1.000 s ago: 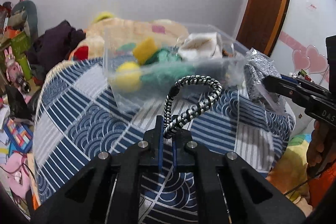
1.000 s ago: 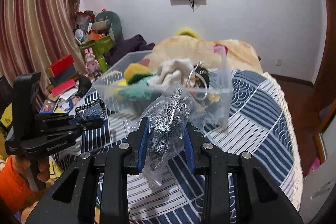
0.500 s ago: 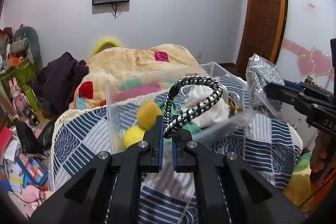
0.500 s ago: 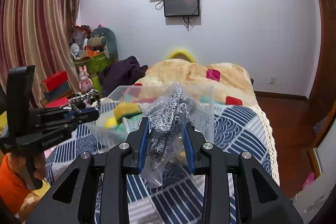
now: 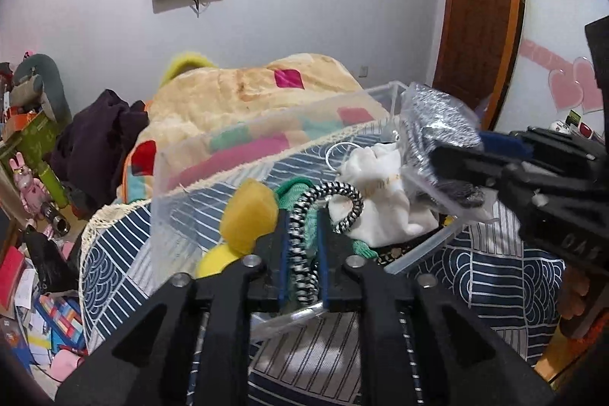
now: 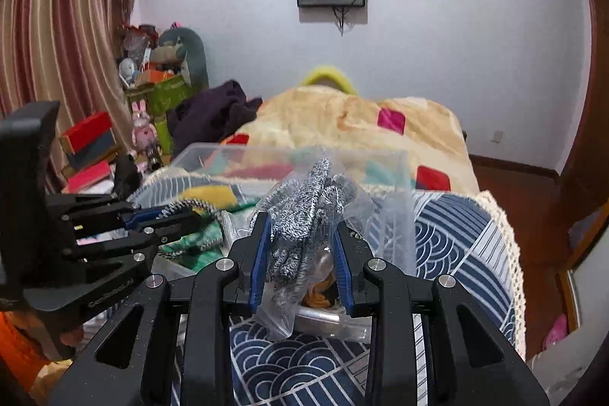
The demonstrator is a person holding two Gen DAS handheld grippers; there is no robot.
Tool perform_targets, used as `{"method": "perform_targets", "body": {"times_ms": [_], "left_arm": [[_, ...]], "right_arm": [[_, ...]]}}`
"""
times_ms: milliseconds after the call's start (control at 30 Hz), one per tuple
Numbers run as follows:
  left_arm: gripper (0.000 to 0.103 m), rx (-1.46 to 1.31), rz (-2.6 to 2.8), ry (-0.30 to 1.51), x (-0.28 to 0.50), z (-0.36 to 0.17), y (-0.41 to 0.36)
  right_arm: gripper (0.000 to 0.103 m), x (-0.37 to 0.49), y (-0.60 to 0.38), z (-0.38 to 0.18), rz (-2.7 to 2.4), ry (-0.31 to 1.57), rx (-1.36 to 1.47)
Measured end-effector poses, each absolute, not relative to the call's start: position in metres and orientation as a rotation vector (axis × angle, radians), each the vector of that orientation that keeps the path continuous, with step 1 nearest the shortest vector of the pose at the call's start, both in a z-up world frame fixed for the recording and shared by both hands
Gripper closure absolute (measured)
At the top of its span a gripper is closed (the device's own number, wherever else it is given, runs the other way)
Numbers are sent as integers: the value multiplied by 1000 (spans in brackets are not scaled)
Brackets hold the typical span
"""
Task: Organize soft objects
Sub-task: 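Drop the bracelet into the clear box with the left tool while the right tool drops the scrubber in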
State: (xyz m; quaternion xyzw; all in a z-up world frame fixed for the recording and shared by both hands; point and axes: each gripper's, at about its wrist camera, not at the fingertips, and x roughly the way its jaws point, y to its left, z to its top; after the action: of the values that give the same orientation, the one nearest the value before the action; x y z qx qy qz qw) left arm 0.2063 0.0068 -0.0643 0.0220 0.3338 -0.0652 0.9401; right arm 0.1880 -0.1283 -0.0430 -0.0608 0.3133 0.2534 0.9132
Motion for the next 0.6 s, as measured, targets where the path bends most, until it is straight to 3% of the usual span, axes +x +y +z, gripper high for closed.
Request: {"method": "perform_targets", "body": {"times_ms": [67,133,233,500,600], "left_arm": [[60,35,-136,684,205,-66,8],[51,23,-129,675,200,-66,10],[48,2,-146,669,193,-63,14],[41,-44,-153,603,169,-42,22],[38,-61,-156,558,156,-28,23]], "right_arm": [[74,187,-129,-45,526,655,-128],[72,185,-131,-46,527,660,-130],[68,186,-134,-45,518,669,-138],[41,175,-149,-32,502,652,-111],[41,163,-155,-16,507,608,-99]]}}
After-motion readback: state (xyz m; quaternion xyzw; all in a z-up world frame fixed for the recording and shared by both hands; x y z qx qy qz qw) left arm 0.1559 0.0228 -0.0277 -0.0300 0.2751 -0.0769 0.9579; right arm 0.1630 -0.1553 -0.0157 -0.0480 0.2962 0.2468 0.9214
